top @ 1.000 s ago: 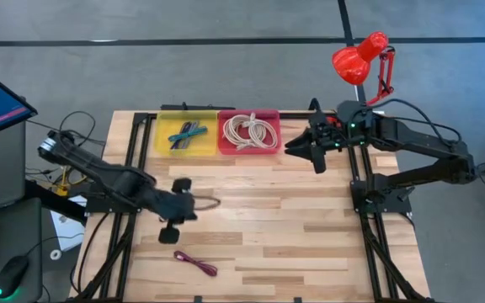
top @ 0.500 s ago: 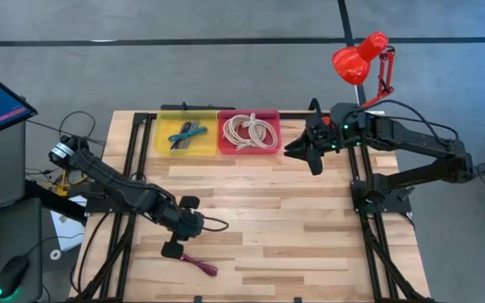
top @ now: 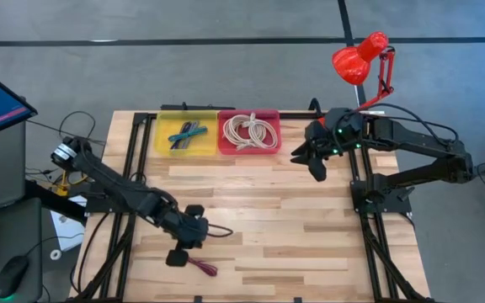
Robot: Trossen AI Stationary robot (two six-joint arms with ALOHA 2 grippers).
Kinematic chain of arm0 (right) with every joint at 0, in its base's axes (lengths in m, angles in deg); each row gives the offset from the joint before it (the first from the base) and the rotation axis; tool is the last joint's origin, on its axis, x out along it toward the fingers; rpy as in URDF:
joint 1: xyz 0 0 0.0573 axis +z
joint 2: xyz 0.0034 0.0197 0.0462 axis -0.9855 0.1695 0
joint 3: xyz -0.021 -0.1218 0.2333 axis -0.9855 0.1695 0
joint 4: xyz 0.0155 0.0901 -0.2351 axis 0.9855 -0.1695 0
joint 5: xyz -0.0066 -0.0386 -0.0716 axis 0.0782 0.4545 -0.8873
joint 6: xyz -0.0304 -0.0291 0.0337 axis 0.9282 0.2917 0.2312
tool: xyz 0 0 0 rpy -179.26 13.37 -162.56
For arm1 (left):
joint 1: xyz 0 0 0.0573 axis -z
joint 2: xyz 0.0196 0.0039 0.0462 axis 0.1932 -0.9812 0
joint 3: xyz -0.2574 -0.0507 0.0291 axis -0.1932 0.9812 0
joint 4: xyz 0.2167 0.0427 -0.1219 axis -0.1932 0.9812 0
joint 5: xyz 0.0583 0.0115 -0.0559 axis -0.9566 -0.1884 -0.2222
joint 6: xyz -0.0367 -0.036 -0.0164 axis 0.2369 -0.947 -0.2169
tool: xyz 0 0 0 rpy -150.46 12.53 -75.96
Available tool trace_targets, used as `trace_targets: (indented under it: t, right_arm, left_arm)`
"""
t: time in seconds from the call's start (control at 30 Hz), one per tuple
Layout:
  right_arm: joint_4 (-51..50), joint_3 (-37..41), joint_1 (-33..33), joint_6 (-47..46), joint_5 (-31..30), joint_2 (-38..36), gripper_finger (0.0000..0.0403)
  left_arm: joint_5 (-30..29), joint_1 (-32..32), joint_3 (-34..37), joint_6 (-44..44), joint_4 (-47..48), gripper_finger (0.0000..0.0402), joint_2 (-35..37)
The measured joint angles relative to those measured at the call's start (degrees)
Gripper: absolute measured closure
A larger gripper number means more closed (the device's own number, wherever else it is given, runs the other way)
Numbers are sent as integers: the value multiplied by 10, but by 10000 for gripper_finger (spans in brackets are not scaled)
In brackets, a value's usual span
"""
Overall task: Pick & Place USB Port
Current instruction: Put the pink charger cable into the yellow bin
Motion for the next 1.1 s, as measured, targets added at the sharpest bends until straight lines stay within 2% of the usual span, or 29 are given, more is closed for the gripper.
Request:
trace_targets:
  t: [0.1, 0.2, 0.27, 0.43, 0.6, 0.73, 0.93, 1.1]
  right_arm:
    - [-10, 0, 0, 28, 1, 0, 290]
    - [-9, 0, 0, 27, 1, 0, 290]
    - [-9, 0, 0, 19, 2, 0, 290]
    - [-9, 0, 1, -8, 2, 0, 290]
    - [4, 0, 1, -17, 2, 0, 290]
    - [6, 0, 1, -19, 2, 0, 290]
    - [6, 0, 1, -19, 2, 0, 290]
    - [6, 0, 1, -19, 1, 0, 290]
  left_arm:
    - [31, 15, 0, -60, 2, 376, -25]
    - [78, 36, 0, -84, 2, 376, -61]
    - [90, 51, 0, -95, 2, 376, -81]
    - [86, 73, 1, -112, 2, 376, -111]
    - [81, 73, 1, -159, 2, 376, -131]
    - [81, 71, 2, -160, 1, 369, -148]
    - [72, 71, 2, -160, -3, 322, -164]
    - [4, 70, 2, -161, -3, 280, -166]
